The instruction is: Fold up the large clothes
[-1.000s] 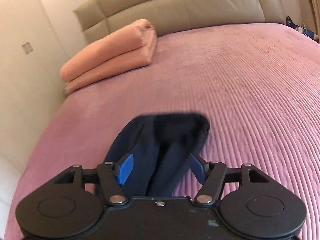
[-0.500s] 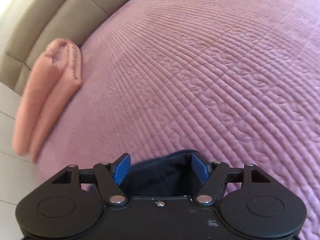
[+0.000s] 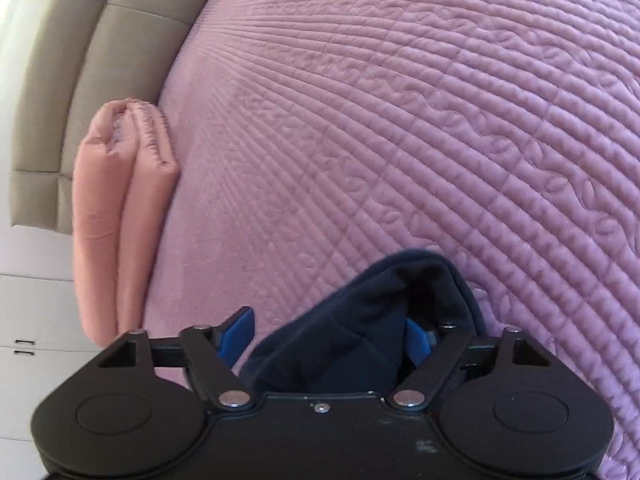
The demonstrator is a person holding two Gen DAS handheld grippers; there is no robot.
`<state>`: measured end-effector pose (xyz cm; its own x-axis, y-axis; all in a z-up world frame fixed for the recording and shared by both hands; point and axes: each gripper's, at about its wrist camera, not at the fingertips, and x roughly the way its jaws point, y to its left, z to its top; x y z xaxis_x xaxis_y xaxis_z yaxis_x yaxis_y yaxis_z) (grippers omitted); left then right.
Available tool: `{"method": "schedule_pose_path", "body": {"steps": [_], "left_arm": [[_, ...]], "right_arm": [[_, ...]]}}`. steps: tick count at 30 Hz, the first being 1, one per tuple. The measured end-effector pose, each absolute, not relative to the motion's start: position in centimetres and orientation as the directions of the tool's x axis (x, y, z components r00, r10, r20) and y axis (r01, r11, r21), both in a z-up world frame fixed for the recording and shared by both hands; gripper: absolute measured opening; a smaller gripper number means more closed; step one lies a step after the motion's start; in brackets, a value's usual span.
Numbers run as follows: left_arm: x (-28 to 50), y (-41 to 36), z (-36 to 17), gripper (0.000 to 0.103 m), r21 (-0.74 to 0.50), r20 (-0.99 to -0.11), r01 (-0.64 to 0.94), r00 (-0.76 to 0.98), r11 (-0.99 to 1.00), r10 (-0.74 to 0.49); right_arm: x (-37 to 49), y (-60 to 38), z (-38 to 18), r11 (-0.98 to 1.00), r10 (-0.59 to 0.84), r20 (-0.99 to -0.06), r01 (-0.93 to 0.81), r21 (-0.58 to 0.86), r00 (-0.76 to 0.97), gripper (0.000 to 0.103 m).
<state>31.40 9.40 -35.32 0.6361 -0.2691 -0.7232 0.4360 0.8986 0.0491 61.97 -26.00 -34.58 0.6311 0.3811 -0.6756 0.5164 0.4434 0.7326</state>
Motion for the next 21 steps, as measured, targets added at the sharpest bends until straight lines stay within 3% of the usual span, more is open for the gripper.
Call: {"method": "schedule_pose_path", "body": {"steps": [1, 2, 6, 8, 12, 14, 16, 17, 19, 21], "left_arm": [[31.4, 9.4, -35.3, 0.099, 0.050, -0.723, 0.436, 0.637, 0.898, -0.269], [31.3, 9.4, -35.3, 0.099, 0.051, -0.723, 0.436, 0.637, 0.899, -0.268], [31.1, 9.8, -34.5, 0.089, 0.044, -0.729, 0.405, 0.638, 0.913, -0.247], [30.9, 10.4, -33.8, 0.078, 0.026, -0.731, 0.383, 0.637, 0.923, -0.244], [30.0, 12.4, -31.6, 0.072, -0.033, -0.724, 0.328, 0.643, 0.944, -0.249], [29.3, 13.3, -30.5, 0.073, -0.048, -0.717, 0.306, 0.652, 0.951, -0.246], [28.6, 14.1, -29.5, 0.073, -0.056, -0.715, 0.286, 0.658, 0.957, -0.238], [28.2, 14.5, -29.0, 0.073, -0.058, -0.713, 0.274, 0.661, 0.960, -0.232], [27.2, 15.3, -28.1, 0.073, -0.059, -0.706, 0.254, 0.673, 0.965, -0.221], [26.0, 16.2, -27.1, 0.073, -0.052, -0.695, 0.239, 0.688, 0.970, -0.207]], "right_arm": [[61.8, -25.9, -33.7, 0.495, 0.363, -0.687, 0.494, 0.715, 0.630, 0.032], [61.4, -25.7, -32.9, 0.526, 0.360, -0.683, 0.466, 0.711, 0.636, 0.031], [56.4, -24.8, -26.7, 0.555, 0.444, -0.464, 0.171, 0.814, 0.766, 0.029], [51.8, -23.6, -21.2, 0.595, 0.479, -0.343, -0.010, 0.804, 0.808, 0.029], [40.6, -20.8, -11.7, 0.587, 0.619, -0.102, -0.373, 0.719, 0.779, 0.029], [36.5, -19.7, -10.5, 0.589, 0.654, -0.092, -0.429, 0.685, 0.750, 0.032], [34.5, -18.8, -11.6, 0.653, 0.621, -0.208, -0.352, 0.670, 0.755, 0.042], [33.9, -18.9, -12.5, 0.624, 0.640, -0.230, -0.321, 0.713, 0.734, 0.042], [31.7, -19.2, -12.6, 0.545, 0.671, -0.176, -0.318, 0.776, 0.720, 0.042], [28.7, -18.3, -10.8, 0.570, 0.673, -0.161, -0.368, 0.735, 0.722, 0.042]]}}
